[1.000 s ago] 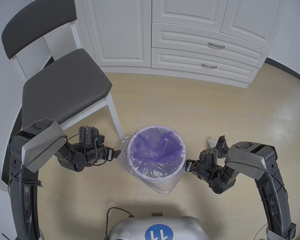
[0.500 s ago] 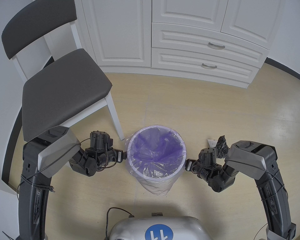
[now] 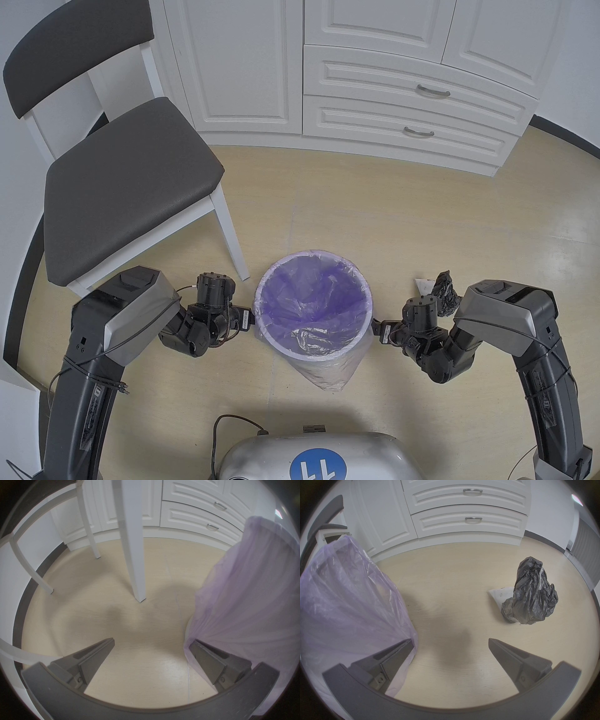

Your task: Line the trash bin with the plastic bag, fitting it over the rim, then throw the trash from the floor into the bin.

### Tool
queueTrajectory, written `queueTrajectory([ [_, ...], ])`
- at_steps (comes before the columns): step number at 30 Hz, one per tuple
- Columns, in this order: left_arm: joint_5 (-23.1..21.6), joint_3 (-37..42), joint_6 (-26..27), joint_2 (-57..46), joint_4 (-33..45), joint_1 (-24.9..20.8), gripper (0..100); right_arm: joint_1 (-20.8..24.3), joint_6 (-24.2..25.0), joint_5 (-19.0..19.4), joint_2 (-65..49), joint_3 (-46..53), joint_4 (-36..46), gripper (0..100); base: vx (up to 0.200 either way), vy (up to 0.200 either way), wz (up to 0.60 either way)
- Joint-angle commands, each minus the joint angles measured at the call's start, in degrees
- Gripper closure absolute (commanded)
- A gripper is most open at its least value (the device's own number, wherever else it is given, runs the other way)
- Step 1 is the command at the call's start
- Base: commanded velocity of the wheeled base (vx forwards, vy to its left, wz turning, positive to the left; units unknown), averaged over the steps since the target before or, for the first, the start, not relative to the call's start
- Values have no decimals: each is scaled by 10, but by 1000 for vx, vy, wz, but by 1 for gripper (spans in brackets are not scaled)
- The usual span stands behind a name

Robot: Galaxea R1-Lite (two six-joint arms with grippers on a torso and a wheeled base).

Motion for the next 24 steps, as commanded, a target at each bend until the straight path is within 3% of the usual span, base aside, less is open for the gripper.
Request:
queueTrajectory([
  [1,-1,13,-6,-20,-2,-1,0,0,-2,2,-40,40,-5,0,0,0,0],
  [5,-13,72,-2,-76,-9,1,0,0,-13,13,-116,113,-5,0,0,0,0],
  [8,-71,191,6,-167,-10,2,0,-1,-53,47,-206,207,-14,0,0,0,0],
  [14,-88,241,20,-211,-11,25,0,-6,-128,47,-264,231,-13,0,0,0,0],
  [19,-91,297,19,-251,-62,36,0,50,-213,32,-325,243,10,0,0,0,0],
  [22,-91,322,19,-269,-89,36,0,93,-237,8,-324,217,22,0,0,0,0],
  [24,-91,324,19,-270,-90,36,0,98,-239,6,-324,213,24,0,0,0,0],
])
